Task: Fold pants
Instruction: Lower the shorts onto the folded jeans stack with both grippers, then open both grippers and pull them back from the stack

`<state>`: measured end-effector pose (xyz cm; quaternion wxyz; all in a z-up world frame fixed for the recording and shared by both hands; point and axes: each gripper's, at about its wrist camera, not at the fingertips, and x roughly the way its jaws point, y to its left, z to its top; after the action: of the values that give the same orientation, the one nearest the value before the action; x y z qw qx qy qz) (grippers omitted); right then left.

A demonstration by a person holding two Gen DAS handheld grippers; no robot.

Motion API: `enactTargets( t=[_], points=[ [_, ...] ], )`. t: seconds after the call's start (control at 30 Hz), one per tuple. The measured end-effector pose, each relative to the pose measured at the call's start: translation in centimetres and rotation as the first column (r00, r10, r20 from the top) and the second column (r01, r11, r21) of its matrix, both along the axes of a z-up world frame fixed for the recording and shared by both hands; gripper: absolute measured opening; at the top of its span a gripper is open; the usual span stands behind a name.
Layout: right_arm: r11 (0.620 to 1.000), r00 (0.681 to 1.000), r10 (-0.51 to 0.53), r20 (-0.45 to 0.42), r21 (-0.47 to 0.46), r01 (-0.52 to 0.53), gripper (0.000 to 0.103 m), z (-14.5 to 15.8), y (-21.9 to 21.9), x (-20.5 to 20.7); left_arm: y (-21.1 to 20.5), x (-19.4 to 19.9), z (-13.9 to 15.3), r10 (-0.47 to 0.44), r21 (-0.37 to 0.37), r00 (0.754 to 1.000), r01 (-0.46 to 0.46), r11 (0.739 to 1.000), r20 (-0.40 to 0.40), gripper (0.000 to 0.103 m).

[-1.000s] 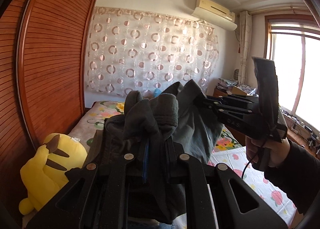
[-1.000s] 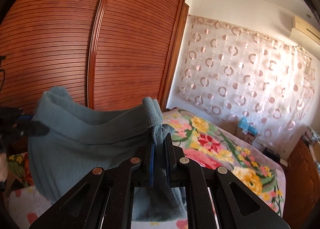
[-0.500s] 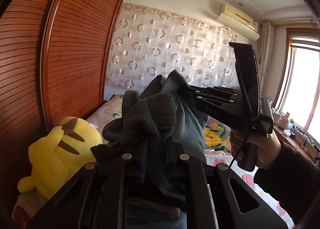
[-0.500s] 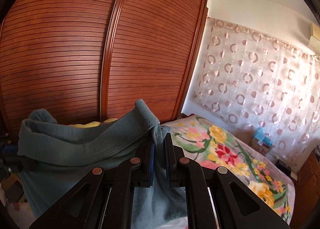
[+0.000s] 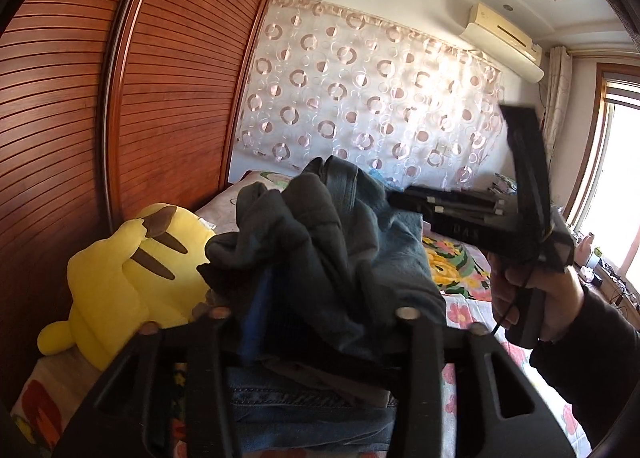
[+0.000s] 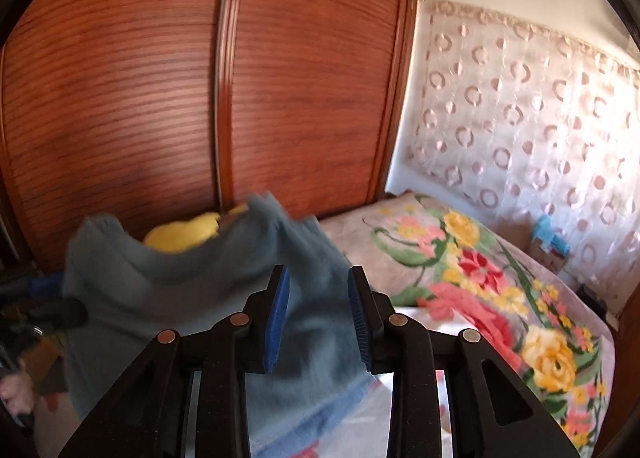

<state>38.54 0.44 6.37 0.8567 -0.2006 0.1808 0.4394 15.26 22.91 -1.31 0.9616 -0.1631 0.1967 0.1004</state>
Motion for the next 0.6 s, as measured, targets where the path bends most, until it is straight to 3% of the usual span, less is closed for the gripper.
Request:
enactTargets(
  t=[0.23,0.4,0.47,0.6],
  points=[
    [0.997,0.994,-0.075,-0.078,-0.024,0.074,0.031,-0.3,0.8,2.9,-0.1,-0.1,-0.3,0.009,0.022,0.999,-0.008,1.000,-0.046,0.071],
    [0.998,0.993,-0.068,-0.091,-0.001,0.069,0.031,0.8,1.2,1.7,-0.3,-0.3,-0.1,0.007,0.057,0.997,-0.003,0.998,-0.072,0.071],
    [0.998,0.993,-0.065,-0.095,0.013,0.067,0.031,0.6,0.6,0.8,-0.5,-0.4,0.0,0.004,0.068,0.997,0.002,0.998,-0.081,0.077],
    [0.997,0.993,-0.065,-0.100,0.032,0.068,0.031,0.0,-1.1,-0.8,-1.0,-1.3,0.4,0.008,0.107,0.998,-0.001,0.994,-0.069,0.077]
  ],
)
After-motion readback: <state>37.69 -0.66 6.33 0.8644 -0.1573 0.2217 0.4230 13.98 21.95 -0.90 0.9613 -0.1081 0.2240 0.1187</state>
